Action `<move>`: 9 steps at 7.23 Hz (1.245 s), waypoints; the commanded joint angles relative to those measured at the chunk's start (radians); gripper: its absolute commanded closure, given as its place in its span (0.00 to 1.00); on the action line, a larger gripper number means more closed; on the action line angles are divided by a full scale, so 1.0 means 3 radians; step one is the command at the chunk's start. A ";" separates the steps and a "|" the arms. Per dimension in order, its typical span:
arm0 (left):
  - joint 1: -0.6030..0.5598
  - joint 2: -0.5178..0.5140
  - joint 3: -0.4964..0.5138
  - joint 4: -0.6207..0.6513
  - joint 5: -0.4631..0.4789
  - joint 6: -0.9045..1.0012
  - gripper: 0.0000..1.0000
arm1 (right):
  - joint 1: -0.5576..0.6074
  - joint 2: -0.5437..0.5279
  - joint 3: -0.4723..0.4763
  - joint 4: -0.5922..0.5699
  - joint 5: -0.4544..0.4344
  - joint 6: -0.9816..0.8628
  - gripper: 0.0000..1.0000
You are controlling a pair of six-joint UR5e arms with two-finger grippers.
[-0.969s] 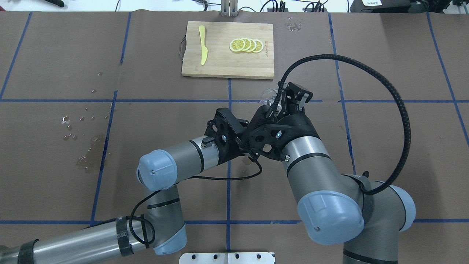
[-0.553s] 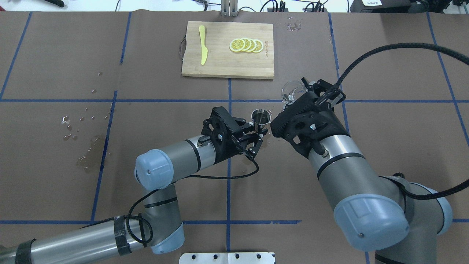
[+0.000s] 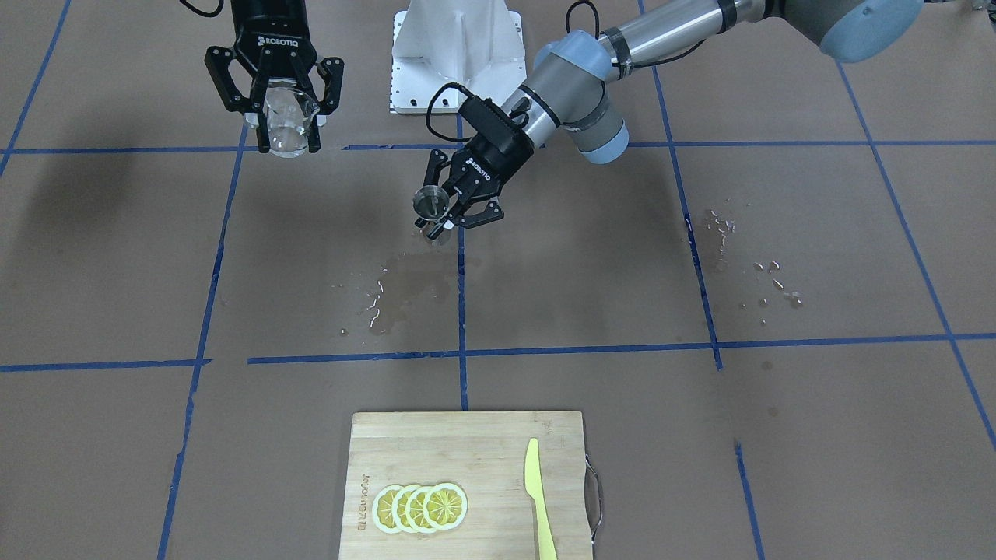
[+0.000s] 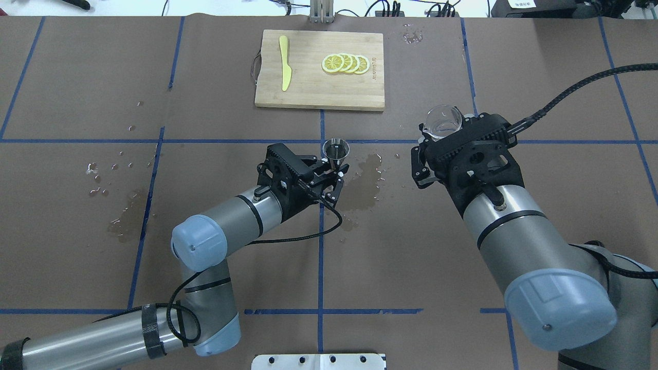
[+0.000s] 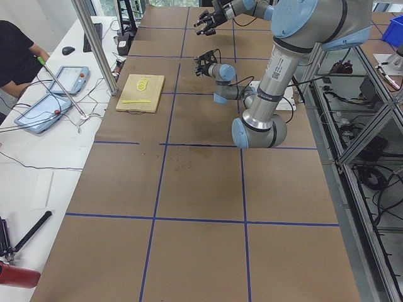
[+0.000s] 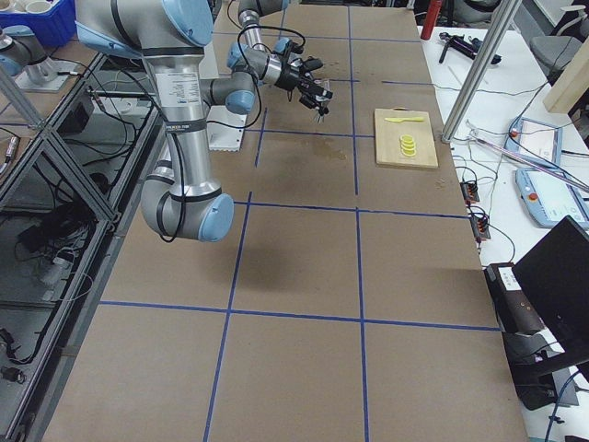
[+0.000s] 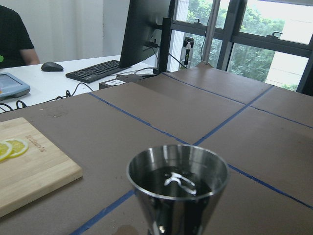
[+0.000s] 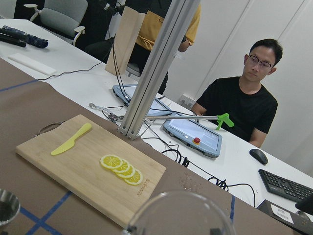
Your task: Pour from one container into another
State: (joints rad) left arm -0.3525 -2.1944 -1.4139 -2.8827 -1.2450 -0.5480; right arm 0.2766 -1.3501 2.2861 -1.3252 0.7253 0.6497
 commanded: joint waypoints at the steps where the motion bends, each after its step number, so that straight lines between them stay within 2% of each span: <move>1: -0.0159 0.0272 -0.0057 -0.0004 0.0095 -0.0029 1.00 | 0.0202 -0.0401 -0.0007 0.0381 0.0281 0.0161 1.00; 2: -0.0215 0.0345 -0.0108 0.0022 0.0151 -0.0024 1.00 | 0.0426 -0.0682 -0.0118 0.0884 0.0611 0.0161 1.00; 3: -0.0277 0.0401 -0.0144 0.0022 0.0157 -0.0034 1.00 | 0.0610 -0.0882 -0.0463 0.1623 0.0867 0.0156 1.00; 4: -0.0323 0.0508 -0.0190 0.0017 0.0162 -0.0121 1.00 | 0.0769 -0.1021 -0.0720 0.2071 0.1083 0.0151 1.00; 5: -0.0394 0.0711 -0.0337 0.0017 0.0157 -0.0172 1.00 | 0.0953 -0.1047 -0.0768 0.2096 0.1323 0.0151 1.00; 7: -0.0573 0.1217 -0.0726 0.0189 0.0162 -0.0208 1.00 | 0.1051 -0.1114 -0.0875 0.2096 0.1397 0.0151 1.00; 8: -0.0660 0.1442 -0.0844 0.0221 0.0162 -0.0482 1.00 | 0.1052 -0.1149 -0.0952 0.2101 0.1407 0.0161 1.00; 9: -0.0706 0.1581 -0.0875 0.0484 0.0162 -0.0849 1.00 | 0.1052 -0.1256 -0.0958 0.2096 0.1417 0.0216 1.00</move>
State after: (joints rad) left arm -0.5418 -1.7829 -1.6502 -2.8027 -1.1967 -0.6957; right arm 0.5892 -1.6988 2.0102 -0.6966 1.1452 0.7016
